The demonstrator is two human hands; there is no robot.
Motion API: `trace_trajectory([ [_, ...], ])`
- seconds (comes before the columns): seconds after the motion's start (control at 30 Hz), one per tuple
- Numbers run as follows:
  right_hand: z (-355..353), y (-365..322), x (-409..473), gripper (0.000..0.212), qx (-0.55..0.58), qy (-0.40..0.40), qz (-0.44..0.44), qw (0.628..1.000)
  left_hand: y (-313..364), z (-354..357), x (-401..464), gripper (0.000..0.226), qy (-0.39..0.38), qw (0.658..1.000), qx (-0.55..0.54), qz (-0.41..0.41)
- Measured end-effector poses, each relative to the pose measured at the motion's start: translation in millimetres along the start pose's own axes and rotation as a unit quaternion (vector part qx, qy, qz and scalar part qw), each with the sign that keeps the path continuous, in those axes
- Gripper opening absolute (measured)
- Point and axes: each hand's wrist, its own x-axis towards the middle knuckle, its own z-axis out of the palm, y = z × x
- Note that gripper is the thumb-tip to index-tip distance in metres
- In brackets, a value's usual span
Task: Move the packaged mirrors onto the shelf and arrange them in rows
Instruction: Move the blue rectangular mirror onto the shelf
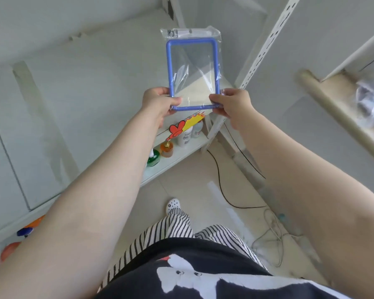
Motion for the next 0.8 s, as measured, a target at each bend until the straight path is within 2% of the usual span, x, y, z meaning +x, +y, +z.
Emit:
trace_trajectory([
  [0.13, -10, -19, 34, 0.012, 0.017, -0.006, 0.023, 1.000, 18, 20, 25, 0.029, -0.002, 1.000, -0.010, 0.002],
  [0.37, 4, -48, 98, 0.034, 0.001, -0.063, 0.007, 0.998, 36, 30, 64, 0.030, 0.050, 0.998, -0.039, -0.008],
  [0.57, 17, -75, 157, 0.032, -0.065, -0.123, -0.036, 0.990, 49, 42, 98, 0.031, 0.148, 0.987, -0.061, 0.000],
  [0.7, 36, -82, 190, 0.038, -0.103, -0.148, -0.062, 0.982, 48, 46, 125, 0.027, 0.226, 0.974, -0.029, 0.023],
  [0.8, 54, -81, 206, 0.039, -0.090, -0.155, -0.067, 0.981, 41, 42, 143, 0.031, 0.273, 0.961, 0.001, 0.034],
])
